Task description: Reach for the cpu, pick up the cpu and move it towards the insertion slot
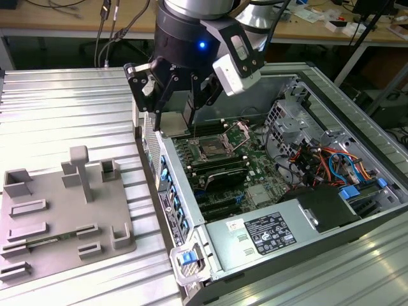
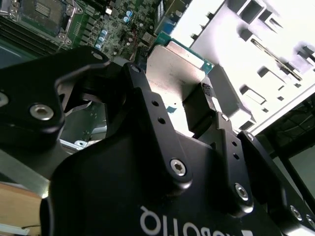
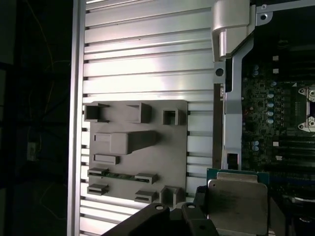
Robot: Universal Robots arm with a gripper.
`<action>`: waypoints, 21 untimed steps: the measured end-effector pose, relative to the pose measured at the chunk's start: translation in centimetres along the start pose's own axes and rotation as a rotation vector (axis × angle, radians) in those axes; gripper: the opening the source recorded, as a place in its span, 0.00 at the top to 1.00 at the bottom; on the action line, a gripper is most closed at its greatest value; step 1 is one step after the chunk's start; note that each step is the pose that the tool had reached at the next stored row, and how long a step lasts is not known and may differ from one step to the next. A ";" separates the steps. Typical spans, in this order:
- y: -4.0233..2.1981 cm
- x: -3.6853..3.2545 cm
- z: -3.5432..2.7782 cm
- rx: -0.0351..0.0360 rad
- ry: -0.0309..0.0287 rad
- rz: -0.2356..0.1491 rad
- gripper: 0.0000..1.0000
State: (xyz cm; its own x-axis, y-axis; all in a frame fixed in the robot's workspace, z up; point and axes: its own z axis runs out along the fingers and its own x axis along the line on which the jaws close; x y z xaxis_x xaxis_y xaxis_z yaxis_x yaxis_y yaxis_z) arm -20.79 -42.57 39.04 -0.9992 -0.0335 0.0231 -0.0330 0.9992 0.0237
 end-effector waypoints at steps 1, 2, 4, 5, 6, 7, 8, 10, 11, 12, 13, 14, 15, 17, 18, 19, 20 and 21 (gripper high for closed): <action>-0.01 -0.31 -0.01 0.0000 0.0000 0.000 0.45; -0.02 -0.59 -0.02 0.0000 0.0000 0.000 0.45; -0.03 -0.92 -0.02 0.0000 0.0000 0.000 0.45; -0.04 -1.02 -0.03 0.0000 0.0000 0.000 0.45; -0.04 -1.11 -0.03 0.0001 0.0000 0.000 0.45; -0.04 -1.20 -0.03 0.0001 0.0000 0.000 0.45; -0.05 -1.27 -0.03 0.0000 0.0000 0.000 0.45; -0.05 -1.41 -0.04 0.0001 0.0001 0.000 0.45; -0.05 -1.53 -0.04 0.0001 0.0000 0.000 0.45; -0.06 -1.68 -0.05 0.0001 0.0001 0.000 0.45; -0.06 -1.78 -0.05 0.0001 0.0001 0.000 0.45; -0.06 -1.84 -0.04 0.0000 0.0000 0.000 0.45; -0.06 -1.92 -0.04 0.0000 0.0000 0.000 0.45; -0.07 -2.05 -0.05 0.0000 0.0000 0.000 0.45; -0.07 -2.12 -0.05 0.0000 0.0000 0.000 0.45; -0.07 -2.18 -0.05 0.0000 0.0000 0.000 0.45; -0.07 -2.20 -0.05 0.0000 0.0000 0.000 0.45; -0.07 -2.23 -0.05 0.0000 0.0000 0.000 0.45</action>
State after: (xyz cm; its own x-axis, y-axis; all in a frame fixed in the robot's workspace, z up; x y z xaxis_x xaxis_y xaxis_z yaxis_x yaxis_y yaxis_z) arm -18.56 -42.56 39.04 -0.9992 -0.0335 0.0231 -0.0329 0.9992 0.0237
